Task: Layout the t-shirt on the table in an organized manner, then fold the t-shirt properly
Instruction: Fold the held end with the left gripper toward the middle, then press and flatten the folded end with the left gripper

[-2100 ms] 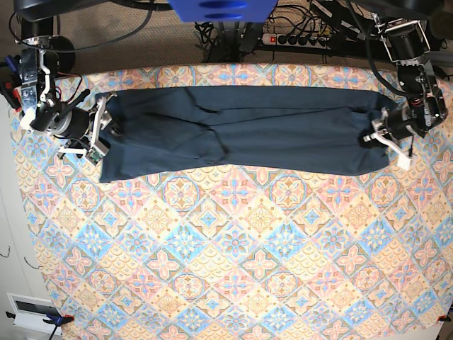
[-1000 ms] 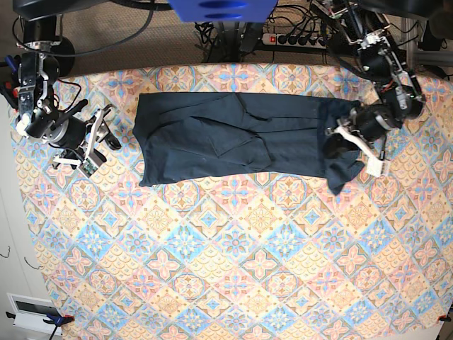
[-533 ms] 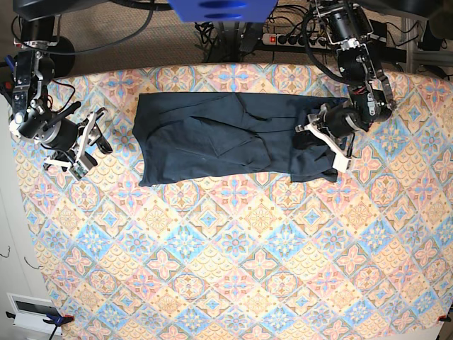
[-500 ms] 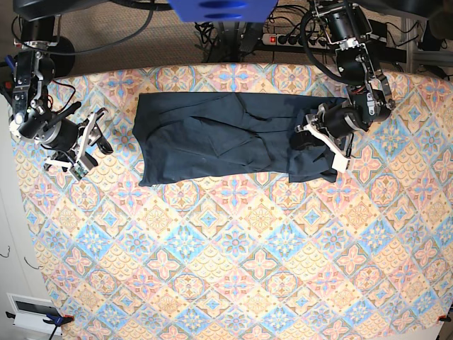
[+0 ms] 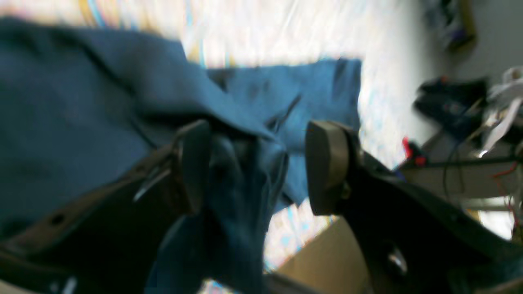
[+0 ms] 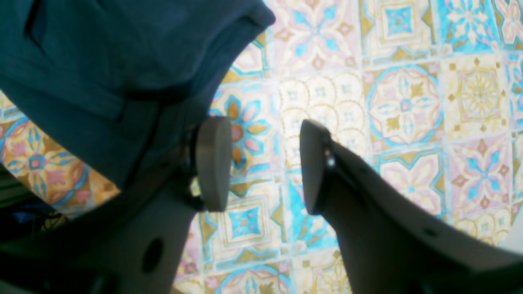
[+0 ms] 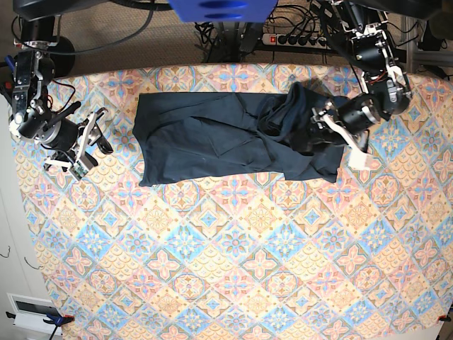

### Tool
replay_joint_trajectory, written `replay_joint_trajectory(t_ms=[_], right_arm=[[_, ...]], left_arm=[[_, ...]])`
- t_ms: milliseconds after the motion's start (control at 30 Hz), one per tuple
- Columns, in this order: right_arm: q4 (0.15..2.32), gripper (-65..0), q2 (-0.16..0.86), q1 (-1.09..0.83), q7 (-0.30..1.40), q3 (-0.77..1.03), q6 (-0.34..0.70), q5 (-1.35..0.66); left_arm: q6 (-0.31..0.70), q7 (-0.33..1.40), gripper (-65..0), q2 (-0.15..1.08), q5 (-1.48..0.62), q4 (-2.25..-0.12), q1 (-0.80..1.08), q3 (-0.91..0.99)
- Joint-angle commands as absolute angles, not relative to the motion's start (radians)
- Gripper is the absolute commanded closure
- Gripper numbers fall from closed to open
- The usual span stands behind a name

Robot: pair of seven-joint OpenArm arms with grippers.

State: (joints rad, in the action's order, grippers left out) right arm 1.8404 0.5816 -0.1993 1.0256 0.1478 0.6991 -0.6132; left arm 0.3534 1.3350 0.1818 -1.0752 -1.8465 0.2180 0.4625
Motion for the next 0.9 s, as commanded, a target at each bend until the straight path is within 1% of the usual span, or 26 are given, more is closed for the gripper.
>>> replay_joint_trajectory(t_ms=[0,100,200,300,433,567,733,867], right_arm=[[1.857,-26.4,0.602,-0.186,1.007,0.159,0.698,-0.627],[1.857,-26.3,0.602,-0.186,1.007,0.159,0.698,-0.627],[1.857,-26.3,0.601,-0.186,1.007,0.157,0.698,-0.627],[1.857,-26.3,0.601,-0.186,1.007,0.154,0.698,-0.627],[1.857,-26.3,0.601,-0.188,1.007,0.153,0.698,-0.627],[1.857,-26.3,0.601,-0.191,1.006,0.156,0.698,-0.627],[1.857,-26.3,0.601,-0.193,1.004,0.157,0.698,-0.627],[1.857,-26.3,0.601,-0.193,1.006,0.157,0.698,-0.627]], left_arm=[[0.355,1.325,-36.1,0.202,-1.076,-1.854,0.216,0.499],[0.355,1.323,-36.1,0.219,-1.075,-1.814,0.214,0.564],[0.354,1.323,-36.1,0.237,-1.04,-1.739,0.186,0.561],[0.354,1.322,-36.1,0.237,-0.978,-1.669,0.145,0.478],[0.354,1.265,-36.1,0.229,-0.92,-1.6,0.071,0.291],[0.354,1.237,-36.0,0.189,-0.872,-1.564,-0.007,0.177],[0.354,1.237,-36.0,0.111,-0.862,-1.532,-0.093,0.173],[0.355,1.237,-36.0,0.093,-0.866,-1.532,-0.117,0.185]])
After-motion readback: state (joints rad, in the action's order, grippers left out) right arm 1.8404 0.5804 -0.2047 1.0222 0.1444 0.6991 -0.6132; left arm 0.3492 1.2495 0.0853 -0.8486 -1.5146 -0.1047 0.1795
